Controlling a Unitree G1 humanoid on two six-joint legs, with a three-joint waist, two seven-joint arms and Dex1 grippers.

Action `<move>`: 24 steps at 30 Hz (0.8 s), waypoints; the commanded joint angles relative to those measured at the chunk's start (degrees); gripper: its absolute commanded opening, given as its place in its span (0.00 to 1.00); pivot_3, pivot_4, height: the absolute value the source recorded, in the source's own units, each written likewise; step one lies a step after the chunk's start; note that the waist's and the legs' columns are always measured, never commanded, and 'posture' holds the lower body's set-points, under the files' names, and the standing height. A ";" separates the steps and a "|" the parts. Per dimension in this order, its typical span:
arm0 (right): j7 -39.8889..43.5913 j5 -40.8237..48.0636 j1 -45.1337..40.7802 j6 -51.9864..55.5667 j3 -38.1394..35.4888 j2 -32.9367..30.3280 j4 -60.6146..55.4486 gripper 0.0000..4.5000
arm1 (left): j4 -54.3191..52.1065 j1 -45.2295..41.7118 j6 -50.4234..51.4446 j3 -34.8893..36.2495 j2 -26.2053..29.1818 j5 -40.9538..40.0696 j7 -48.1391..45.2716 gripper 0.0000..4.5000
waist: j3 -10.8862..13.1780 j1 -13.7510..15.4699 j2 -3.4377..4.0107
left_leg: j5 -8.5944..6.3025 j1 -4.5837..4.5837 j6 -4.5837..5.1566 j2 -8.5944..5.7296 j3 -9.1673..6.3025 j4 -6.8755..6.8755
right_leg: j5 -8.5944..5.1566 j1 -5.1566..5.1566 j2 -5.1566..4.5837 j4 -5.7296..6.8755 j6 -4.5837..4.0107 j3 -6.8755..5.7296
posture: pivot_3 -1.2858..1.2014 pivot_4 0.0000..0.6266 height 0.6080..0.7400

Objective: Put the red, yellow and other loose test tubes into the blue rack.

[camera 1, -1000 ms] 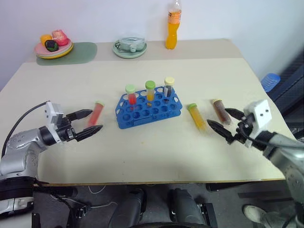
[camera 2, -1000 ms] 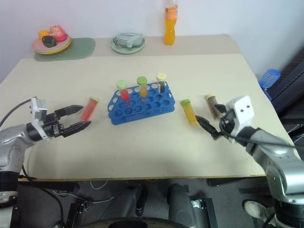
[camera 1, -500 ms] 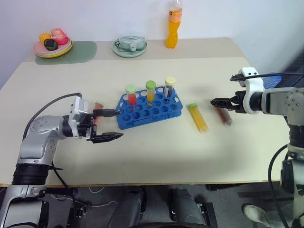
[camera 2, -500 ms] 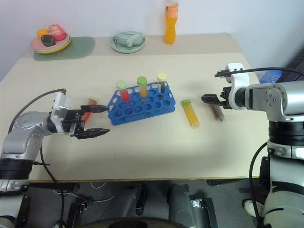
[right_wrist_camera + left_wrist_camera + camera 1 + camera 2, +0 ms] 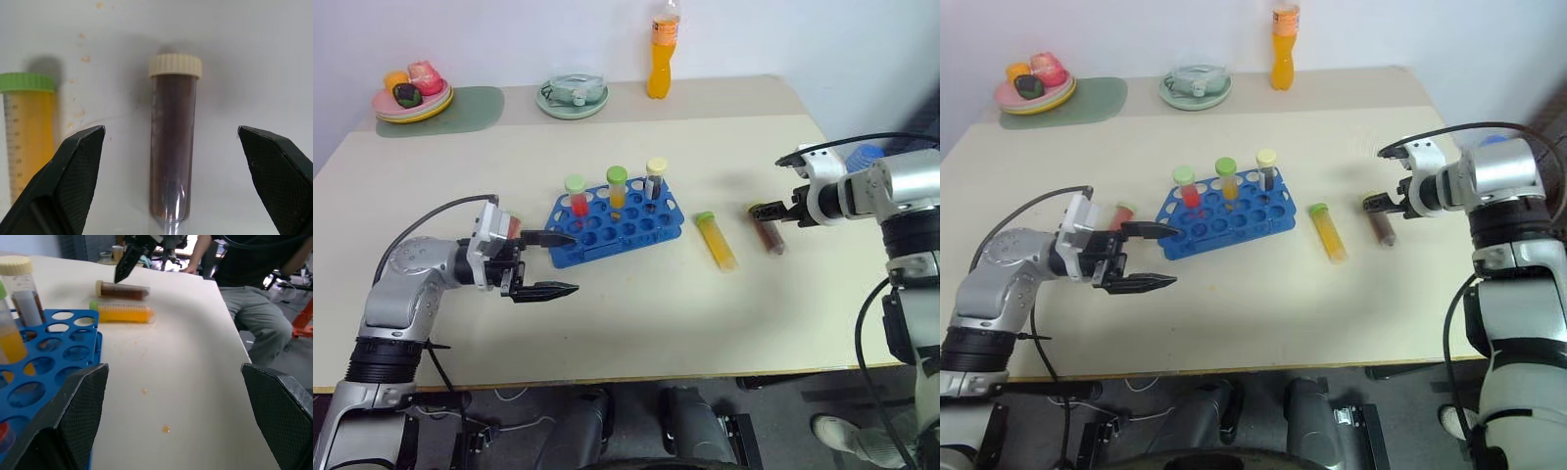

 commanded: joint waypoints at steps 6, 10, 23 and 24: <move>8.34 -10.70 -7.51 -11.61 5.81 3.64 16.63 1.00 | -2.25 1.16 0.81 0.58 0.32 -1.23 -0.35 0.99 | 0.01 -0.19 0.03 | 0.04 0.00 -0.07 0.00 0.00 -0.01 | 0.00 -0.02 0.02 0.02 0.00 0.00 | 0.52 0.24 1.00; 10.11 -14.50 -8.73 -16.59 6.26 6.36 22.70 0.72 | -3.53 2.90 1.34 1.19 0.67 -1.78 0.10 1.00 | 0.02 -0.23 0.04 | 0.09 0.00 -0.16 -0.01 0.01 0.00 | 0.00 -0.03 0.02 0.05 0.00 0.01 | 0.52 0.24 1.00; 24.42 -17.41 -5.47 -23.46 3.89 5.30 14.38 0.16 | -5.99 6.18 2.12 3.20 1.72 -2.48 2.06 1.00 | 0.07 -0.32 0.14 | 0.08 0.02 -0.16 -0.01 0.01 0.04 | 0.00 -0.12 0.03 0.28 -0.01 0.03 | 0.52 0.24 1.00; 26.88 -16.27 -1.88 -24.86 3.27 3.26 6.75 0.16 | -6.01 6.35 2.19 3.43 1.66 -2.57 2.38 1.00 | 0.07 -0.24 0.14 | 0.08 0.02 -0.15 -0.01 0.01 0.03 | 0.00 -0.15 0.03 0.31 -0.01 0.03 | 0.52 0.24 1.00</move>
